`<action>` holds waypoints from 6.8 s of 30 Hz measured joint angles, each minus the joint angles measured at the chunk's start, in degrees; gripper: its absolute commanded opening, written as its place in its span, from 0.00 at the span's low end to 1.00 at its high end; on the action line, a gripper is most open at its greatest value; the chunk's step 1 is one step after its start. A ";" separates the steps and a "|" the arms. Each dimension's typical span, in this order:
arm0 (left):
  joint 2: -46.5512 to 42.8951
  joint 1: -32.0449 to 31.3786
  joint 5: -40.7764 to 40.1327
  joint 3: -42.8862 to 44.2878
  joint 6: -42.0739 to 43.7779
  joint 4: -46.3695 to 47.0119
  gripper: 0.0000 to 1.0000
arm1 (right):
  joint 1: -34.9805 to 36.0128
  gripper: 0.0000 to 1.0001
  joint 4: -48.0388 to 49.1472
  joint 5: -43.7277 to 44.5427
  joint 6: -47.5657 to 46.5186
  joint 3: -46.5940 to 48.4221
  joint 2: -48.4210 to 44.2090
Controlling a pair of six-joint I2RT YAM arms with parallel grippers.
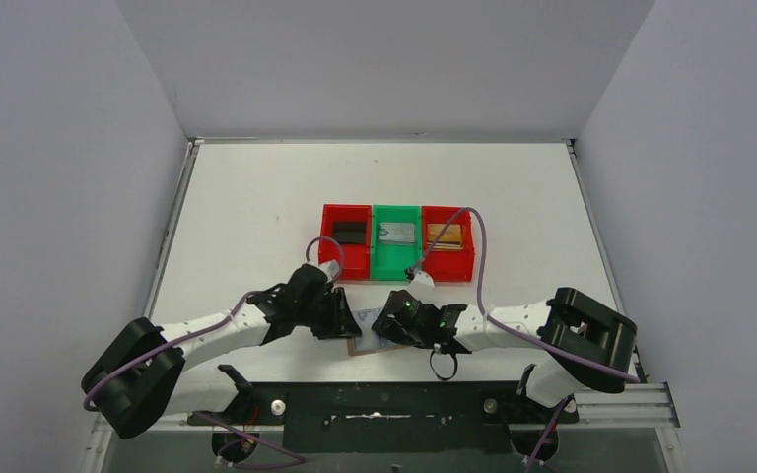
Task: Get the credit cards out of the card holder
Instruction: Remove the credit card from the card holder.
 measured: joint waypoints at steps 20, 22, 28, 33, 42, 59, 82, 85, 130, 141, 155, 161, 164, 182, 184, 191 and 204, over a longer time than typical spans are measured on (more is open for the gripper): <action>7.26 -1.55 -3.56 5.09 4.15 -0.02 0.13 | -2.67 0.12 13.66 -4.07 4.98 -9.14 -2.34; 7.28 -1.75 -4.15 5.07 4.17 -0.04 0.12 | -3.04 0.11 15.98 -4.66 5.09 -10.47 -2.36; 7.28 -1.97 -4.85 4.96 4.22 0.02 0.07 | -3.85 0.09 21.49 -6.10 5.20 -13.18 -2.36; 7.37 -2.01 -5.18 4.96 4.39 0.02 0.04 | -4.15 0.17 24.13 -7.02 5.03 -14.27 -2.32; 7.37 -2.05 -5.42 4.96 4.50 -0.02 0.00 | -4.20 0.00 21.44 -7.15 3.26 -12.72 -1.86; 7.74 -2.23 -7.34 5.66 5.38 -1.20 0.00 | -4.20 0.00 20.81 -7.06 1.90 -12.57 -4.26; 8.90 -2.43 -6.34 5.88 6.69 0.92 0.00 | -4.02 0.25 11.26 -5.64 4.13 -8.63 -4.68; 9.03 -2.43 -6.05 5.99 7.08 1.07 0.00 | -4.02 0.19 12.72 -6.49 3.96 -8.66 -2.71; 8.00 -2.56 -10.73 9.09 10.03 -6.95 0.25 | -4.96 0.00 16.90 -7.45 7.82 -14.82 -6.51; 7.63 -2.56 -5.07 9.35 7.72 -0.39 0.18 | -4.96 0.00 16.90 -7.50 7.93 -14.64 -6.03; 11.76 -2.82 -5.16 8.26 5.44 1.60 0.12 | -4.96 0.01 15.06 -7.21 8.33 -14.71 -8.00; 11.58 -2.86 -6.38 7.98 5.49 1.66 0.08 | -5.40 0.01 13.07 -6.69 8.35 -15.04 -10.49; 11.69 -2.86 -6.51 7.98 5.51 1.68 0.08 | -5.62 0.02 12.26 -6.25 8.59 -15.76 -11.96; 11.72 -3.32 -6.32 8.39 8.15 1.38 0.07 | -5.66 0.17 19.67 -6.01 10.80 -18.38 -8.94; 11.74 -3.50 -6.47 8.50 8.44 1.25 0.07 | -5.66 0.11 19.89 -6.01 10.80 -18.38 -8.57; 11.74 -3.72 -6.93 8.63 8.59 1.03 0.10 | -5.66 0.00 20.68 -6.08 10.25 -18.38 -8.61; 8.70 -4.31 -8.28 11.74 9.20 -5.22 0.28 | -5.70 0.00 19.10 -6.01 10.16 -18.38 -9.66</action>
